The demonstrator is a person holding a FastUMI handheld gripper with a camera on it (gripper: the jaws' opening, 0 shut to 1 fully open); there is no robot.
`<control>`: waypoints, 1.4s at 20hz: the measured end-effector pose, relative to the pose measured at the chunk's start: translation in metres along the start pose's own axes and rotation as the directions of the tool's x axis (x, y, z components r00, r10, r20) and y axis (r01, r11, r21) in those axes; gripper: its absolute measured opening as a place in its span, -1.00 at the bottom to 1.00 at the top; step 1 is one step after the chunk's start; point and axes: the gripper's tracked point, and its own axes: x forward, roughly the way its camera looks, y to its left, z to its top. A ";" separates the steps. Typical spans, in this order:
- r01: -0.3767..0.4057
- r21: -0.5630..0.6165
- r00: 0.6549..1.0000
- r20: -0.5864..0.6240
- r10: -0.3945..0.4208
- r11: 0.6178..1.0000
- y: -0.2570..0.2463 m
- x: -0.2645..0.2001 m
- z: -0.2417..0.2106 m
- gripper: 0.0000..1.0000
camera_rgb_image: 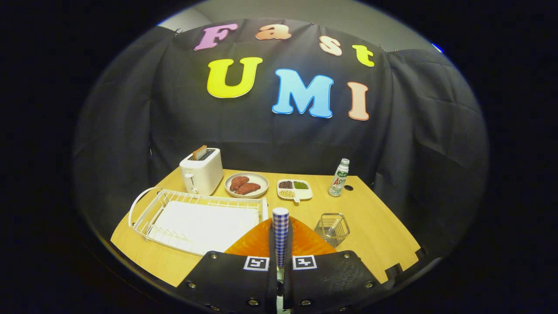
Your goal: Take the plate from the dish rack, then take the spoon from the basket and place it into the plate.
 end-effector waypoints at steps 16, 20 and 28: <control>0.080 0.108 0.980 -0.192 -0.058 0.991 0.035 0.014 -0.107 -0.79; 0.104 0.116 0.975 -0.207 -0.078 0.988 0.035 0.014 -0.108 -0.75; 0.189 0.149 0.968 -0.196 -0.158 0.971 0.016 0.006 -0.088 -0.46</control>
